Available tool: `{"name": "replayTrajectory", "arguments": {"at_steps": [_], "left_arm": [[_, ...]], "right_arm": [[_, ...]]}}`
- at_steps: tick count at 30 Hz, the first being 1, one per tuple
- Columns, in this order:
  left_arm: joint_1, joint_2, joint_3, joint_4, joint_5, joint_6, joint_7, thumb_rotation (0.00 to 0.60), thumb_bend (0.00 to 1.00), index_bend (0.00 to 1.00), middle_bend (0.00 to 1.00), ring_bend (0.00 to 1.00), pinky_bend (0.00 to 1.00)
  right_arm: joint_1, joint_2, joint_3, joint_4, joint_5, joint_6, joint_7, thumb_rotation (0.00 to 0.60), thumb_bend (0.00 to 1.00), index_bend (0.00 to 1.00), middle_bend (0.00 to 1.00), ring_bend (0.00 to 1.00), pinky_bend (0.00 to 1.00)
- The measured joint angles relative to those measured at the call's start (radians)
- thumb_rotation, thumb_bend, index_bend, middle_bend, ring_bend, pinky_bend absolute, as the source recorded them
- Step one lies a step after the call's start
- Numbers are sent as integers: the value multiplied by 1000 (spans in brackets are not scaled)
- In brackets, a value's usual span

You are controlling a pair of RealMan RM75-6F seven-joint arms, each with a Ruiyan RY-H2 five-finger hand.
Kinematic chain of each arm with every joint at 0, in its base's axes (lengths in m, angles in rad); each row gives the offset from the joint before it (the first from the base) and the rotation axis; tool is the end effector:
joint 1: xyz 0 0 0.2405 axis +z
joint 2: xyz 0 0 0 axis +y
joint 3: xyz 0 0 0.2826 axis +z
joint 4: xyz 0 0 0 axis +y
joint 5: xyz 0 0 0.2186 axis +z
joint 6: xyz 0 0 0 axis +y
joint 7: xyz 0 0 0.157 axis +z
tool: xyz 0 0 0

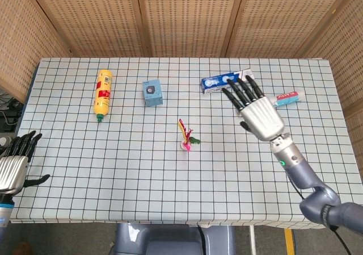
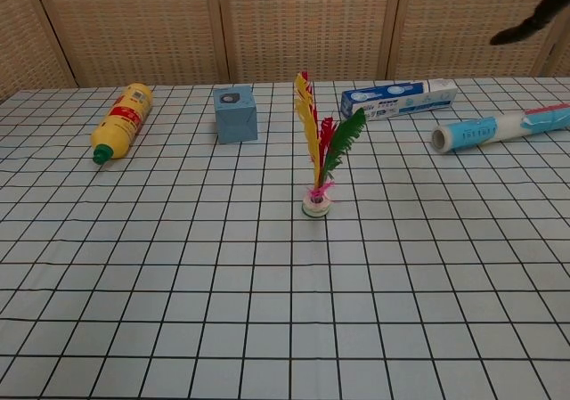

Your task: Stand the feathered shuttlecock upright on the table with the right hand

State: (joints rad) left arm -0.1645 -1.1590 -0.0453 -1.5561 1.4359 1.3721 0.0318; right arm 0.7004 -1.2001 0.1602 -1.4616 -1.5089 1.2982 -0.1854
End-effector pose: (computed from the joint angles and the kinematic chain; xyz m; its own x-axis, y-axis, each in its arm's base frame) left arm -0.3463 0.2234 0.1415 0.4329 0.0855 0.8974 0.9012 -0.0177 -0.4331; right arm -0.1697 -0.3918 0.1413 0.5372 0.2896 0.7922 -0.6426 -0.4679 0.6067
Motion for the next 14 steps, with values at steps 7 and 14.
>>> {"name": "replayTrajectory", "arguments": {"at_steps": [7,14], "left_arm": [[10,-4,10,14,56,50,-28,600,0,0,0,0,0],[20,7,18,16,89,79,-57,600,0,0,0,0,0]], "right_arm": [[-251,52,-81,-37,95,106,173,600,0,0,0,0,0],[-408,14,-154,-38,120,200,170,600,0,0,0,0,0]]}}
